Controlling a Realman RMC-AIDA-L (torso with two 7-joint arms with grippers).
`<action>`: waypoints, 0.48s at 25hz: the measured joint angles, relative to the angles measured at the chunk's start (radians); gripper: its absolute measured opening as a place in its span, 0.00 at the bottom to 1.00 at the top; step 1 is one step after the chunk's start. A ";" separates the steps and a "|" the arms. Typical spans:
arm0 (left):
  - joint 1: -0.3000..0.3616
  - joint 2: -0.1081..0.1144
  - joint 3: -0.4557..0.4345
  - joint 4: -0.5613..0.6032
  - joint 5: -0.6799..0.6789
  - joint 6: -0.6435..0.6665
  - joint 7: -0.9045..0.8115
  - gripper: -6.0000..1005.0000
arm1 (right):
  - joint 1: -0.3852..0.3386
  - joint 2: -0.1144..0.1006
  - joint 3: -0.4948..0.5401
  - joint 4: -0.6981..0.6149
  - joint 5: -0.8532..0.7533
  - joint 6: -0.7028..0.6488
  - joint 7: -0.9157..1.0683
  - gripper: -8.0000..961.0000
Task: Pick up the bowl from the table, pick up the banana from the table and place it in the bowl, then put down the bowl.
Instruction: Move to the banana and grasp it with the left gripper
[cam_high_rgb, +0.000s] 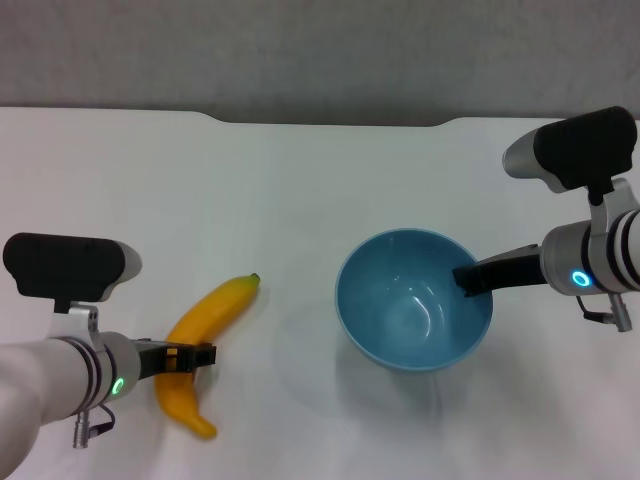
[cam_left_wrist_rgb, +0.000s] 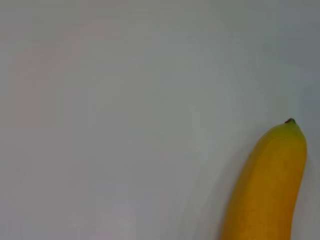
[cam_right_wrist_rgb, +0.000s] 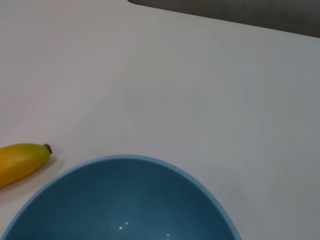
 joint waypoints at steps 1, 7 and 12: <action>-0.001 0.000 -0.002 0.003 0.000 -0.001 -0.002 0.89 | 0.000 0.000 0.000 0.000 0.000 0.000 0.000 0.04; -0.001 0.000 -0.006 0.005 0.000 -0.002 -0.004 0.89 | -0.003 0.000 0.000 0.000 0.001 -0.002 -0.001 0.04; -0.001 0.002 -0.007 0.006 0.000 -0.001 -0.005 0.81 | -0.003 0.000 -0.002 0.000 0.001 -0.003 -0.002 0.04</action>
